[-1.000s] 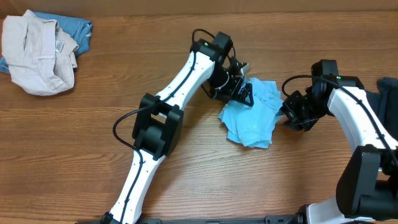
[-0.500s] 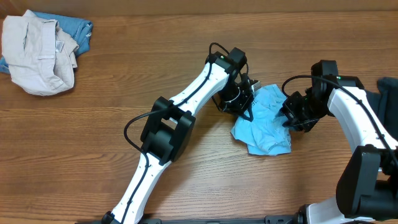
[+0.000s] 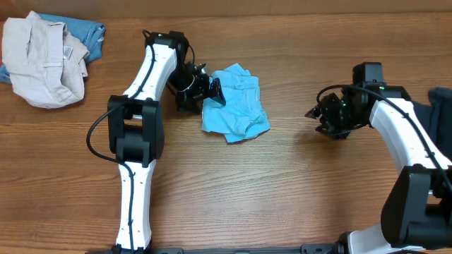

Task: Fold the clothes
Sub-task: 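Release with the right gripper and lift the bundle with the left gripper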

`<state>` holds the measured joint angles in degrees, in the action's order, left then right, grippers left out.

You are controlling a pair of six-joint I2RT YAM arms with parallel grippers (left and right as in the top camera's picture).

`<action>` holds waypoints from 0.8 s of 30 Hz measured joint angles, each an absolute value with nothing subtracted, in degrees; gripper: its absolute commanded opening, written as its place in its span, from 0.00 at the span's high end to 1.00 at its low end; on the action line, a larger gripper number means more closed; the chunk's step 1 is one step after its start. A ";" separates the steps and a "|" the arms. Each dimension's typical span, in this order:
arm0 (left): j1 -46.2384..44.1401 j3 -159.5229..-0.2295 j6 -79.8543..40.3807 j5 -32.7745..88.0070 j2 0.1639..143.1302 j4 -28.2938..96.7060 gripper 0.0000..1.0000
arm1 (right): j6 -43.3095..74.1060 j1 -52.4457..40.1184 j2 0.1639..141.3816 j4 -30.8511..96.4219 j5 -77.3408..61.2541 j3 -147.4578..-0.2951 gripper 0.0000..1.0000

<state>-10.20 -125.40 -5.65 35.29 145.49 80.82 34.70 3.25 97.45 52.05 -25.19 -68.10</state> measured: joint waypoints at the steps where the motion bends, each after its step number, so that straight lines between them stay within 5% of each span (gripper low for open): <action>1: -10.57 -125.40 -5.67 35.27 145.49 80.77 0.00 | 34.61 2.39 97.45 51.05 -25.34 -68.10 0.43; 9: -18.46 -122.08 -9.98 39.40 144.00 68.10 0.00 | 32.16 -4.16 97.45 44.07 -26.98 -68.10 0.27; 10: -18.90 -120.92 -10.39 40.64 143.55 66.11 0.06 | 32.10 -4.16 97.45 43.20 -26.98 -68.10 0.26; 13: -19.90 -118.74 -11.53 42.41 143.13 62.04 0.83 | 32.10 -4.16 97.45 40.29 -26.98 -68.10 0.25; 14: -20.18 -117.95 -11.88 42.48 143.76 61.39 0.96 | 32.10 -4.16 97.51 38.70 -27.03 -68.10 0.21; 24: -18.24 -117.23 -12.12 45.93 144.53 55.77 0.96 | 34.28 -3.36 107.11 33.50 -26.76 -68.36 0.20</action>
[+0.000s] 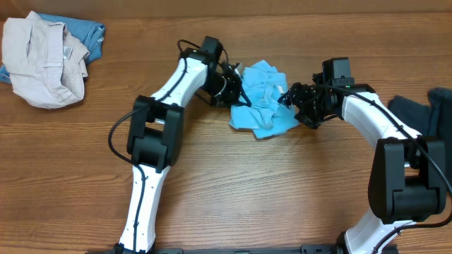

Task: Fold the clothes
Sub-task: 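Release with the right gripper and lift the bundle with the left gripper, then carry the shirt with the left gripper to the top-left clothes stack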

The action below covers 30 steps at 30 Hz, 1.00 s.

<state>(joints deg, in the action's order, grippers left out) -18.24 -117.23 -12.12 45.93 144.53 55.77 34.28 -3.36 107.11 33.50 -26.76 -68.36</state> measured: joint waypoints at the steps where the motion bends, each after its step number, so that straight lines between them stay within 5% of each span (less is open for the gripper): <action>1: -16.86 -117.25 -12.10 46.13 144.53 55.48 0.96 | 34.30 -2.96 107.11 34.00 -26.79 -68.36 0.20; 8: -1.23 -121.69 -12.03 46.24 144.53 55.90 0.96 | 32.56 3.25 107.11 40.88 -26.52 -68.36 0.20; 18: 10.00 -128.81 -7.49 45.04 144.44 64.42 0.96 | 31.46 3.29 107.11 42.85 -25.45 -68.36 0.20; 30: 27.88 -158.01 -12.01 44.16 143.63 71.59 0.96 | 29.34 3.29 107.11 45.23 -25.26 -68.36 0.20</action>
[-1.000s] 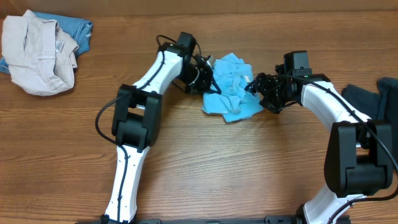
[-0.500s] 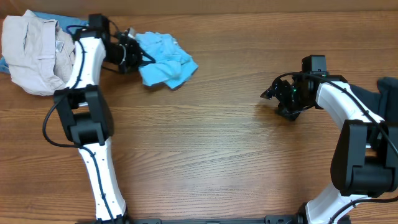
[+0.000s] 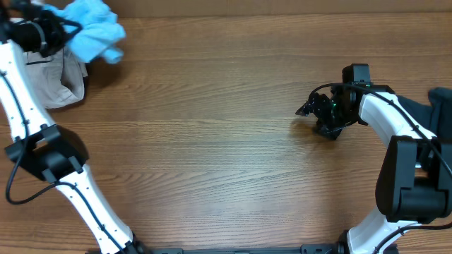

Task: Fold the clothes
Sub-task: 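Carry the shirt with the left gripper to the top-left clothes stack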

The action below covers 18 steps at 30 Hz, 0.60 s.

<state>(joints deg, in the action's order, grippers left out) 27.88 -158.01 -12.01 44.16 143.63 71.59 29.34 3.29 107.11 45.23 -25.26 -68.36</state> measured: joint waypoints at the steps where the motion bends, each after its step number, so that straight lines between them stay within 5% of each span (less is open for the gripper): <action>1: 29.82 -158.45 -12.95 44.27 143.63 70.37 0.96 | 29.28 3.29 107.11 45.34 -25.26 -68.36 0.20; 8: 37.54 -158.69 -16.56 45.15 143.63 67.26 0.96 | 28.84 3.29 107.11 46.83 -25.23 -68.36 0.21; 18: 39.05 -158.69 -13.13 26.35 143.61 77.12 0.89 | 28.29 3.29 107.11 48.86 -25.21 -68.36 0.21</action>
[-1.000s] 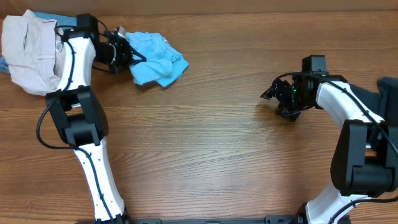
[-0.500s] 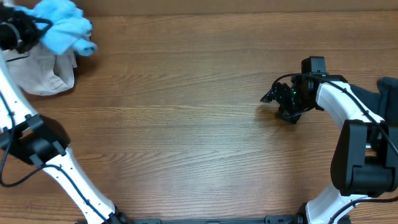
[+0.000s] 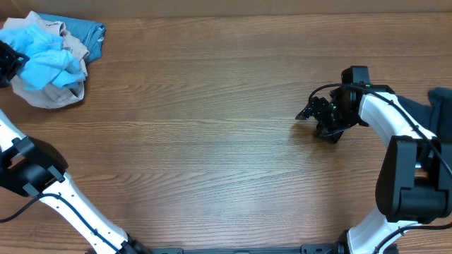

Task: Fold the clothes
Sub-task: 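Carry the shirt with the left gripper to the top-left clothes stack, then lower the shirt onto the stack and release with the left gripper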

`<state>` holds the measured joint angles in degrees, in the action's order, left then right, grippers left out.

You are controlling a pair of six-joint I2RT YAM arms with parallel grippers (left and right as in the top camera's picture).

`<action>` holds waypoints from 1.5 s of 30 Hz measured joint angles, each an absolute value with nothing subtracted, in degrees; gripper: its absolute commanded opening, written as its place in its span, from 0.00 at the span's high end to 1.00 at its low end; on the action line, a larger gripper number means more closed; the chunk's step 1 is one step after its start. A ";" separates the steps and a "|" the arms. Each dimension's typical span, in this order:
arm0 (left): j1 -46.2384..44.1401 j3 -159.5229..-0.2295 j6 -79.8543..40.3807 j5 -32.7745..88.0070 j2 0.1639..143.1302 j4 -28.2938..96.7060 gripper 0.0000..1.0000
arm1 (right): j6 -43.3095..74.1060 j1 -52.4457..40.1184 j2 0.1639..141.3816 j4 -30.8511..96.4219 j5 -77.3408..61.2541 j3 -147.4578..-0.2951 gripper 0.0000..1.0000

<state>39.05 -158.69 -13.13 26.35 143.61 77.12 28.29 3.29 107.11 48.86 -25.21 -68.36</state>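
A crumpled light blue garment point(image 3: 44, 63) lies on top of the pile at the table's far left. My left gripper point(image 3: 6, 62) is at the frame's left edge, touching the garment's left side; its jaws are too hidden to read. My right gripper point(image 3: 308, 113) hovers low over bare wood at the right, fingers apart with nothing between them.
Under the light blue garment sits a beige garment point(image 3: 49, 95), with a darker blue one point(image 3: 88, 32) behind it. A dark navy garment point(image 3: 441, 106) lies at the right edge, beside the right arm. The wooden table point(image 3: 212, 141) spans the view.
The light blue garment was held up over the far-left pile; now it rests lower, spread on the beige garment. My left gripper has moved down and left. The right arm has barely moved.
The light blue garment lay mid-table with my left gripper at its left edge and the right gripper apart. Then both grippers were at the garment, which had shifted right. Then the left gripper held it over the far-left pile, where it now lies.
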 measured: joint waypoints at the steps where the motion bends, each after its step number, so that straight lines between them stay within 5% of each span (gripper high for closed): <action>1: 39.57 -158.69 -12.99 24.49 143.63 77.12 0.89 | 28.05 3.29 107.11 49.04 -25.21 -68.36 0.21; 2: 40.10 -158.69 -12.91 23.07 143.63 77.17 0.80 | 27.77 3.29 107.11 49.08 -25.19 -68.36 0.21; 3: 40.56 -158.69 -12.91 21.58 143.61 77.17 0.28 | 27.57 3.29 107.11 49.15 -25.21 -68.36 0.21; 4: 41.23 -158.67 -12.67 19.62 143.63 77.21 0.00 | 27.38 3.29 107.11 49.19 -25.21 -68.36 0.21; 11: 44.51 -158.67 -13.63 14.74 143.61 77.71 0.00 | 27.11 3.29 107.11 50.11 -25.21 -68.36 0.21; 24: 44.40 -158.67 -14.74 30.06 143.35 82.76 0.00 | 26.98 3.29 107.11 50.17 -25.28 -68.36 0.21; 37: 52.86 -158.15 -16.34 32.60 125.97 96.71 0.00 | 26.96 3.29 107.11 49.47 -28.29 -68.36 0.21; 45: 64.47 -117.84 -17.26 30.70 99.00 94.61 0.00 | 26.98 3.29 107.11 48.97 -28.56 -68.36 0.21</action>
<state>64.47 -117.84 -17.26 30.70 99.00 94.61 26.98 3.29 107.11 48.97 -28.56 -68.36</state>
